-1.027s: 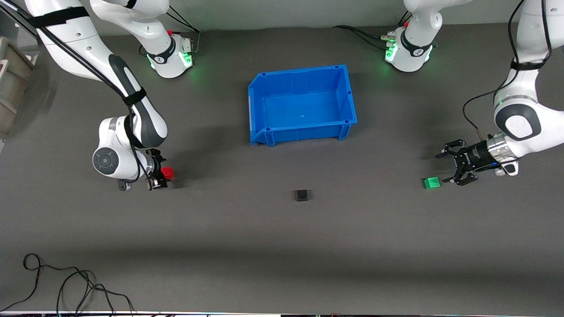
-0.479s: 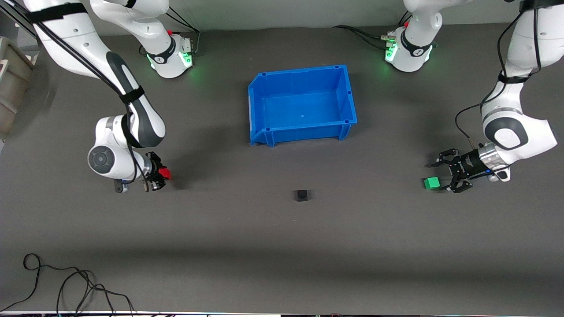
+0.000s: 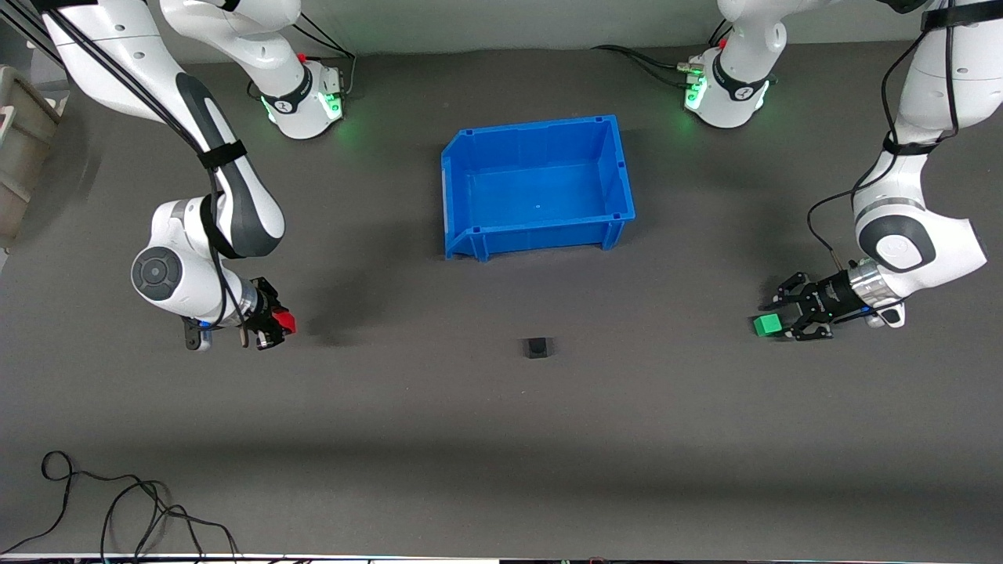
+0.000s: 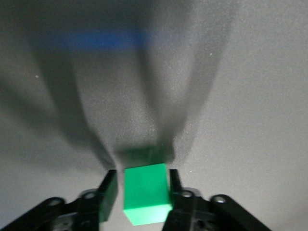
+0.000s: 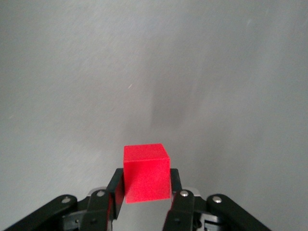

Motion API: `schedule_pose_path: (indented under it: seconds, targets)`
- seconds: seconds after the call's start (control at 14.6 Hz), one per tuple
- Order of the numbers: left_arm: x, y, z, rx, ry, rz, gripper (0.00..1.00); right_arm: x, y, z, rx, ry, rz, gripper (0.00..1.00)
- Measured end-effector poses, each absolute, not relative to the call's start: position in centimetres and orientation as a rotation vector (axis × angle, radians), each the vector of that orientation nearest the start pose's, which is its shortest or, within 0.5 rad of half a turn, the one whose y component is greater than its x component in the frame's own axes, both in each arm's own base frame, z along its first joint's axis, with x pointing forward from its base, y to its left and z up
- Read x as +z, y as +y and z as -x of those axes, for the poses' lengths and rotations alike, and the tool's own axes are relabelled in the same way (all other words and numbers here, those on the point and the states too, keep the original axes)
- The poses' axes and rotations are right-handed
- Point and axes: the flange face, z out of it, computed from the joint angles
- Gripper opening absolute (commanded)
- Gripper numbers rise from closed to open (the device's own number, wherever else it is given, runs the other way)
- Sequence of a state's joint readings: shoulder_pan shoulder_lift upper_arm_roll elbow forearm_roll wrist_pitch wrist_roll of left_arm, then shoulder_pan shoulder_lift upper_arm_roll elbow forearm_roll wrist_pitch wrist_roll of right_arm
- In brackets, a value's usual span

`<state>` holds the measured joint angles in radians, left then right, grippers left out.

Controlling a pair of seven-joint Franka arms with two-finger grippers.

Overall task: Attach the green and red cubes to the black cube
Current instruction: 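Carry the red cube with the right gripper while the left gripper carries the green cube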

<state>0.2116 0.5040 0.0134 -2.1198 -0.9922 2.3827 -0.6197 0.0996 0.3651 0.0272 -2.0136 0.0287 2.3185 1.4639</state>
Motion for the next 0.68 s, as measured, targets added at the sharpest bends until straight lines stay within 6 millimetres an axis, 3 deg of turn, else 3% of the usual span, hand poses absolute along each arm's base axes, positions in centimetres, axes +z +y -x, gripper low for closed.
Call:
schedule_pose_path:
  seconds: [0.27, 0.55, 0.68]
  targets:
    - [16.6, 11.5, -55.1, -0.414, 1.909, -1.721, 0.22, 30.0, 12.1, -61.0, 0.095, 2.035, 2.292, 0.24]
    - [20.5, 10.0, -58.8, -0.475, 1.894, -1.684, 0.22, 32.3, 16.5, -62.7, 0.117, 2.115, 2.112, 0.24]
    - [22.9, 7.9, -61.0, -0.499, 1.882, -1.710, 0.22, 32.8, 19.9, -64.0, 0.154, 2.159, 2.025, 0.24]
